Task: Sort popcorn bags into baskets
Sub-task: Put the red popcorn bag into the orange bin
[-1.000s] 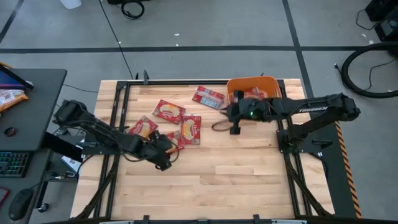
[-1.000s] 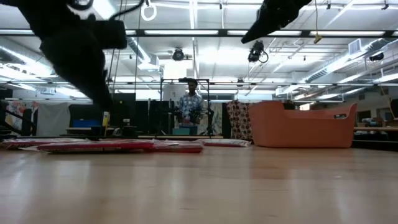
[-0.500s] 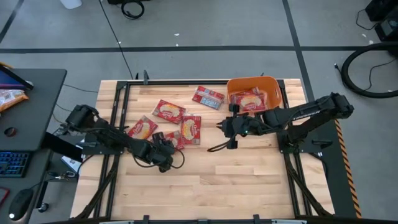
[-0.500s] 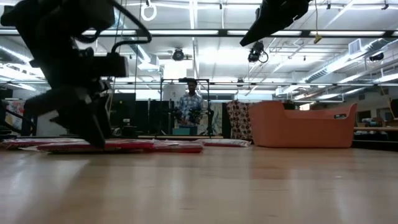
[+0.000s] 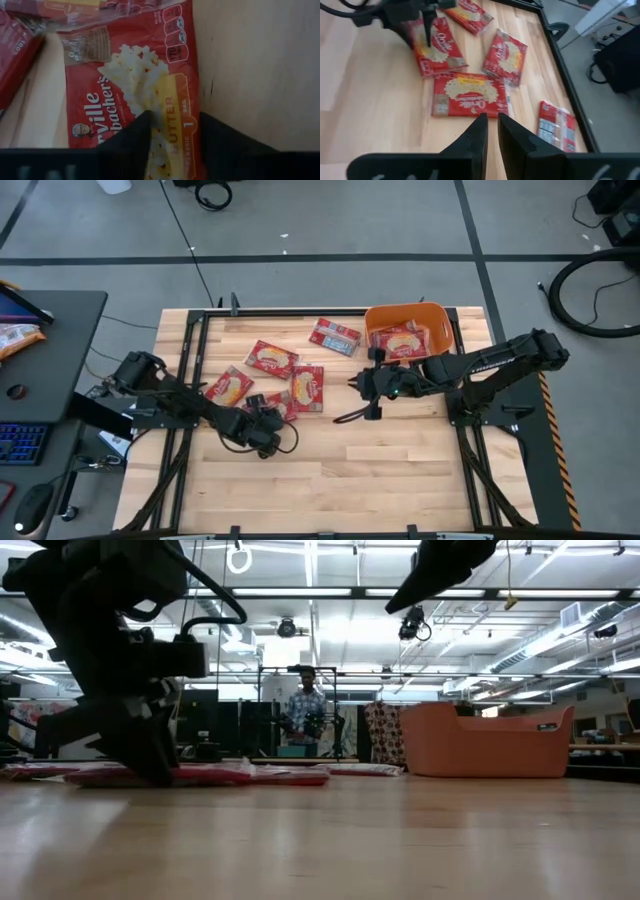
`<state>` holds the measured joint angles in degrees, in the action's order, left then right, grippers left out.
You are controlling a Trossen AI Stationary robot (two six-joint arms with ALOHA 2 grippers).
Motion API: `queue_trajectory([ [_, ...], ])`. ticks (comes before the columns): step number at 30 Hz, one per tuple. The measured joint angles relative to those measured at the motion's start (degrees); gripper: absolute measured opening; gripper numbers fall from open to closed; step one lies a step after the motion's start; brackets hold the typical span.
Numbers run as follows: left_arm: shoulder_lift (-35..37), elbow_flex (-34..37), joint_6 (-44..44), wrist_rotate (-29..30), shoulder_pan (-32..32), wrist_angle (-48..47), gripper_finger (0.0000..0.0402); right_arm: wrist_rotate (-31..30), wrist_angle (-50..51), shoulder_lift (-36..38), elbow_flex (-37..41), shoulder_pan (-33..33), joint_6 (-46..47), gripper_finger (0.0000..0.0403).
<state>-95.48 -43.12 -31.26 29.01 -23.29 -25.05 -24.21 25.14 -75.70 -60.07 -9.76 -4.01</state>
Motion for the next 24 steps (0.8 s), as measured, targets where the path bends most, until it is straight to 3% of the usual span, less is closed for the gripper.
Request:
queue_trajectory([
  [7, 3.08, -1.03, -4.09, -3.40, -0.29, -2.30, 0.0019, 1.49, -0.83, -0.02, 0.02, 0.00, 0.02, 0.0048],
  [14, 7.64, -8.74, 0.00, -2.95, -0.37, -4.48, 0.0030, 7.92, -4.58, -0.02, 0.02, 0.02, -0.94, 0.0066],
  [19, 9.31, -15.34, 7.88, -2.19, 0.04, -4.05, 0.0024, 11.76, -3.50, -0.11, -0.98, 0.02, -1.39, 0.0109],
  [24, 9.29, -21.12, 12.16, -1.82, 2.06, -3.67, 0.0023, 12.66, 0.26, -1.32, -6.93, 0.01, -4.41, 0.0161],
])
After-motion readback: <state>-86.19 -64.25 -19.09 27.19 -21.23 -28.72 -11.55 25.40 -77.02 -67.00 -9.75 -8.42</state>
